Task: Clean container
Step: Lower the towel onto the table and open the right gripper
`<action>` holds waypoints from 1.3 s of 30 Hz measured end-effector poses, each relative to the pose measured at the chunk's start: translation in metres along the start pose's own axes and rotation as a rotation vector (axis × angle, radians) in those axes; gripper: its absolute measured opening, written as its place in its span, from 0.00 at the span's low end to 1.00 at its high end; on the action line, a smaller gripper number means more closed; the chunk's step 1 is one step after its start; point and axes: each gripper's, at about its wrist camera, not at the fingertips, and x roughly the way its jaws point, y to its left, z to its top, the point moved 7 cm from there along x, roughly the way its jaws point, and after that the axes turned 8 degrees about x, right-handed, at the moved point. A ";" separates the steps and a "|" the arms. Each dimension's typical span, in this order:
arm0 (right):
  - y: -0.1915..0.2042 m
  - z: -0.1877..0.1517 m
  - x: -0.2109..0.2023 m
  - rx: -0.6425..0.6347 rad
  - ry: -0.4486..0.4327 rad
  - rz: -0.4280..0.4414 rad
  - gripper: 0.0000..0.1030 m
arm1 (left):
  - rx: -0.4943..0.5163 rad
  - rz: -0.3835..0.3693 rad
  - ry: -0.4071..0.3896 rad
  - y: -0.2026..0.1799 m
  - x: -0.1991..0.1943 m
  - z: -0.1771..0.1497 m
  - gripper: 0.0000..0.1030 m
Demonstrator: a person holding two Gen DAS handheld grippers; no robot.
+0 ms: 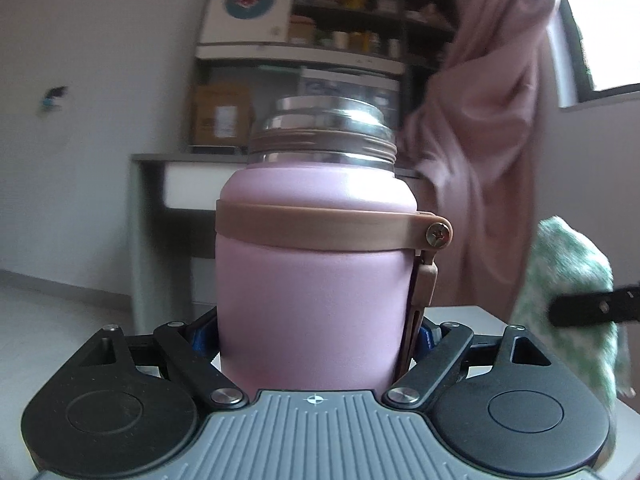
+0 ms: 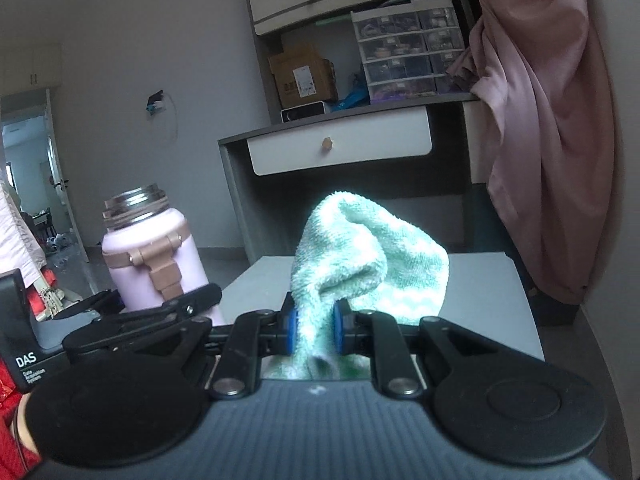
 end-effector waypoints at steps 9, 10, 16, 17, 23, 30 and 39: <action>-0.013 -0.002 0.005 -0.009 0.014 -0.062 0.17 | -0.004 0.055 0.016 0.002 -0.007 0.008 0.84; -0.014 -0.003 0.007 -0.012 0.019 -0.066 0.17 | -0.004 0.055 0.017 0.002 -0.007 0.010 0.84; -0.020 -0.015 0.031 0.005 0.062 -0.100 0.17 | -0.003 0.051 0.021 0.004 -0.007 0.011 0.85; -0.021 -0.017 0.034 0.007 0.064 -0.107 0.17 | -0.003 0.051 0.022 0.004 -0.007 0.012 0.85; -0.026 -0.031 0.050 -0.003 0.091 -0.180 0.55 | -0.007 0.051 0.022 0.003 -0.006 0.008 0.86; -0.020 -0.039 0.049 -0.066 0.085 -0.213 0.82 | 0.007 0.057 0.044 0.001 -0.006 -0.003 0.95; -0.012 -0.040 0.019 -0.075 0.050 -0.221 0.85 | 0.024 0.039 0.076 0.001 -0.024 -0.007 0.99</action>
